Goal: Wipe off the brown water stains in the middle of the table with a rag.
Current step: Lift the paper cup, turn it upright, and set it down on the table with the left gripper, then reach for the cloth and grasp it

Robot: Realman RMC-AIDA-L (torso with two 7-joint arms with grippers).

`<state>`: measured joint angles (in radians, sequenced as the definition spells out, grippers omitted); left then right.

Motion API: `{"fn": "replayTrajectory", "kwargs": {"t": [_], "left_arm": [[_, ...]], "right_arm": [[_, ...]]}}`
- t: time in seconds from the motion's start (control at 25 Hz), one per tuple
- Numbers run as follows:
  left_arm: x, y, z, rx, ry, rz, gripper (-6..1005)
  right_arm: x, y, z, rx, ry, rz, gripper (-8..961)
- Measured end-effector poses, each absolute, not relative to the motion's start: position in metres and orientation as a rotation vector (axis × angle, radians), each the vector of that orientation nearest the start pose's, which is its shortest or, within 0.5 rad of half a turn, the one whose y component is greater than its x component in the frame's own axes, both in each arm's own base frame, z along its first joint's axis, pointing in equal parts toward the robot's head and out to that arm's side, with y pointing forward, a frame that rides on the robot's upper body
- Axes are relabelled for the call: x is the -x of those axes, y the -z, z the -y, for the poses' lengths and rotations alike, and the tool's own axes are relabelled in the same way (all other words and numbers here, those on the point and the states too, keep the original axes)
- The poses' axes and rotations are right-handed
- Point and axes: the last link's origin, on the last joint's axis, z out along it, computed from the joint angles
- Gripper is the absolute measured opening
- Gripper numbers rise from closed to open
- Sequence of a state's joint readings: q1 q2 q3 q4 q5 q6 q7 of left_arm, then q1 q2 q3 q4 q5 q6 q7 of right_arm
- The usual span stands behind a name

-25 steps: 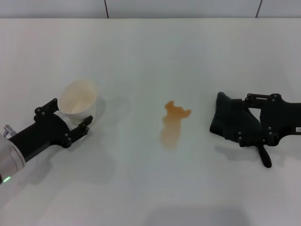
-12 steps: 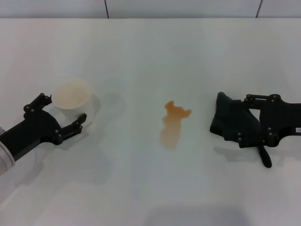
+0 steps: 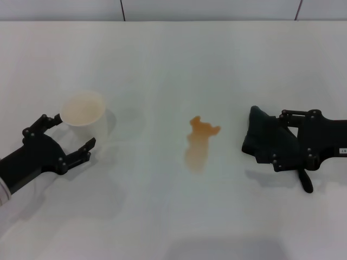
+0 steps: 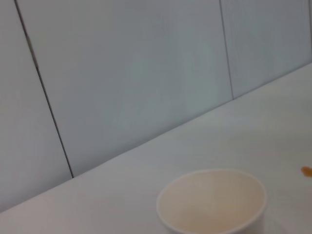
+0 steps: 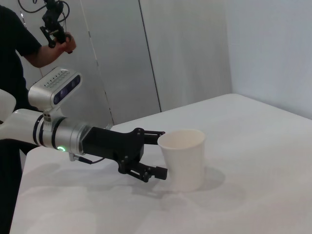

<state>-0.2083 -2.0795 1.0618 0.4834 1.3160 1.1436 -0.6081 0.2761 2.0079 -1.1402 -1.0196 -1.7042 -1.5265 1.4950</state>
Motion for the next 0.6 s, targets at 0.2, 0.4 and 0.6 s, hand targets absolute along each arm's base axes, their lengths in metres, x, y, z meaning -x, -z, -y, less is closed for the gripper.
{"fn": "replayTrajectory", "kwargs": {"t": [0.2,0.4,0.6], "left_arm": [[0.354,0.012,-0.263,2.260,0.453,0.336,889],[0.346,-0.006,-0.247,2.258,0.532,0.301,889],[0.332,-0.028,-0.250,2.252,0.607,0.244,890]], "right_arm": [[-0.253,-0.024,-0.298,2.807,-0.602,-0.443,838],[-0.252,-0.023,-0.298,2.807,-0.610,-0.442,838],[-0.250,-0.024,-0.297,2.802,-0.642,-0.459,837]]}}
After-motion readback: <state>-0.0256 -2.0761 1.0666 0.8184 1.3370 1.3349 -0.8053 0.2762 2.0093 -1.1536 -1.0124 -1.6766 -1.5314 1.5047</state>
